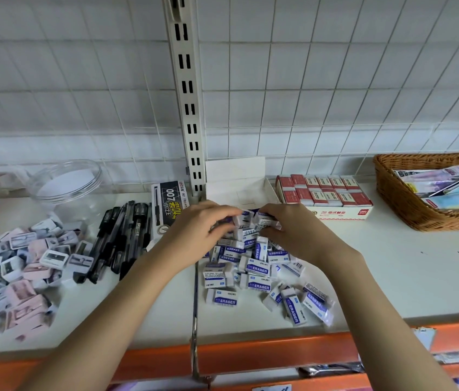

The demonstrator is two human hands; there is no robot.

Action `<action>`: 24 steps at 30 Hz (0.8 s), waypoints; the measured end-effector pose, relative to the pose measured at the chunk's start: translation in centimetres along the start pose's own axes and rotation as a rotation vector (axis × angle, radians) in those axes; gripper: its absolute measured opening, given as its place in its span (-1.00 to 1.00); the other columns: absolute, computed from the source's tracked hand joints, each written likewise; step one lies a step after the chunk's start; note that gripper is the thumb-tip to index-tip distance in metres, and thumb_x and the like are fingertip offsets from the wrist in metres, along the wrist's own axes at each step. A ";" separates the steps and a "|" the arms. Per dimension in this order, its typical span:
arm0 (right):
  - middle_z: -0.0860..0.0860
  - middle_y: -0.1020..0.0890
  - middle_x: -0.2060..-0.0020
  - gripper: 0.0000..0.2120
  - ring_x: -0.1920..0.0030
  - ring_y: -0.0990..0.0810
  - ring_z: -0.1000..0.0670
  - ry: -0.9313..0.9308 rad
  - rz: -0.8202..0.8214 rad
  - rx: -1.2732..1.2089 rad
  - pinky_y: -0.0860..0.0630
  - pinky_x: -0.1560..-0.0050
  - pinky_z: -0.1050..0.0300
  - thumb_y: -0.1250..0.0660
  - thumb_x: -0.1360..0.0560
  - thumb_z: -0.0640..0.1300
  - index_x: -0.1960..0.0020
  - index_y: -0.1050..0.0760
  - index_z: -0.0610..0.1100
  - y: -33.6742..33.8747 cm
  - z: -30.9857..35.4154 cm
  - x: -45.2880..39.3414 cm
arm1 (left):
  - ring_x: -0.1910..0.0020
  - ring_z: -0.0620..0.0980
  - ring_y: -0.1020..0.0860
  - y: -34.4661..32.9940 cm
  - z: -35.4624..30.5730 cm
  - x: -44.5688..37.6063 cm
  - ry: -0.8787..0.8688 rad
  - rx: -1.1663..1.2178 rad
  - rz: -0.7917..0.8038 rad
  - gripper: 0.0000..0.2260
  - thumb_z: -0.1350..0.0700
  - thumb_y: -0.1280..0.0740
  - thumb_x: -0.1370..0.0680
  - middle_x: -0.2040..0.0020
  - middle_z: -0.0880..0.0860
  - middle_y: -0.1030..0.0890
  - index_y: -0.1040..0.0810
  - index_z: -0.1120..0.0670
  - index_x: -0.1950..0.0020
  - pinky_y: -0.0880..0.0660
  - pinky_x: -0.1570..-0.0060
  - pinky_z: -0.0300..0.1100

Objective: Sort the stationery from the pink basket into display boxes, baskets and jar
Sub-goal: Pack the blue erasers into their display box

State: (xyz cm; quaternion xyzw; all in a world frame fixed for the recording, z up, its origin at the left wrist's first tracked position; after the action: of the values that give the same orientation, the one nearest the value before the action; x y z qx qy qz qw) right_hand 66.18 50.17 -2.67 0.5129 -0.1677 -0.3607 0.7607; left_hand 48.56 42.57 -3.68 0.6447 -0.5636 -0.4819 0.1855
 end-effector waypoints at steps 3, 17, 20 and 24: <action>-0.09 -0.63 0.01 -0.75 0.04 -0.58 -0.09 -0.001 -0.010 -0.013 -0.43 0.13 0.15 -0.31 -0.52 -0.17 -0.20 -0.51 -0.14 -0.1 0.0 0.1 | -0.14 -0.08 -0.54 -0.3 0.5 -0.3 -0.020 -0.023 0.071 -0.68 0.29 -0.32 -0.52 -0.17 0.07 -0.60 -0.52 0.16 -0.28 -0.39 -0.24 -0.28; -0.09 -0.63 0.02 -0.74 0.04 -0.58 -0.09 -0.012 0.030 0.001 -0.50 0.07 0.08 -0.31 -0.53 -0.16 -0.21 -0.50 -0.15 0.0 0.1 -0.1 | -0.38 -0.13 -0.26 0.4 0.6 0.2 0.063 -0.159 0.466 -0.50 0.08 -0.24 -0.59 -0.39 -0.07 -0.38 -0.18 0.00 -0.51 -0.12 -0.38 -0.27; -0.08 -0.65 0.08 -0.77 0.13 -0.60 -0.06 -0.015 0.036 -0.031 -0.52 0.10 0.05 -0.33 -0.51 -0.18 -0.16 -0.53 -0.15 0.2 0.0 -0.1 | -0.33 -0.11 -0.33 0.6 0.2 0.0 0.057 -0.205 0.486 -0.49 0.05 -0.23 -0.60 -0.33 -0.04 -0.43 -0.13 -0.03 -0.52 -0.25 -0.32 -0.23; -0.06 -0.65 0.11 -0.78 0.17 -0.56 -0.02 0.006 0.015 -0.055 -0.42 0.20 0.18 -0.35 -0.50 -0.18 -0.15 -0.54 -0.14 0.8 -0.2 -0.1 | -0.19 -0.10 -0.42 0.4 -0.3 0.3 0.011 -0.265 0.397 -0.45 0.04 -0.26 -0.58 -0.29 0.00 -0.44 -0.12 0.02 -0.52 -0.35 -0.21 -0.25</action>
State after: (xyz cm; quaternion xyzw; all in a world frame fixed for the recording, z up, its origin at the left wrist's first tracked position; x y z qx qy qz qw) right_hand 66.58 50.53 -2.00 0.4917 -0.1593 -0.3581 0.7776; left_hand 48.56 42.10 -3.40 0.4940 -0.6100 -0.5022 0.3629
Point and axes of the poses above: each hand's wrist, its own x-axis away from the middle knuckle, its own y-axis out of the back of the hand, z = x × y, the point moved 1 cm from there along -x, towards the middle knuckle
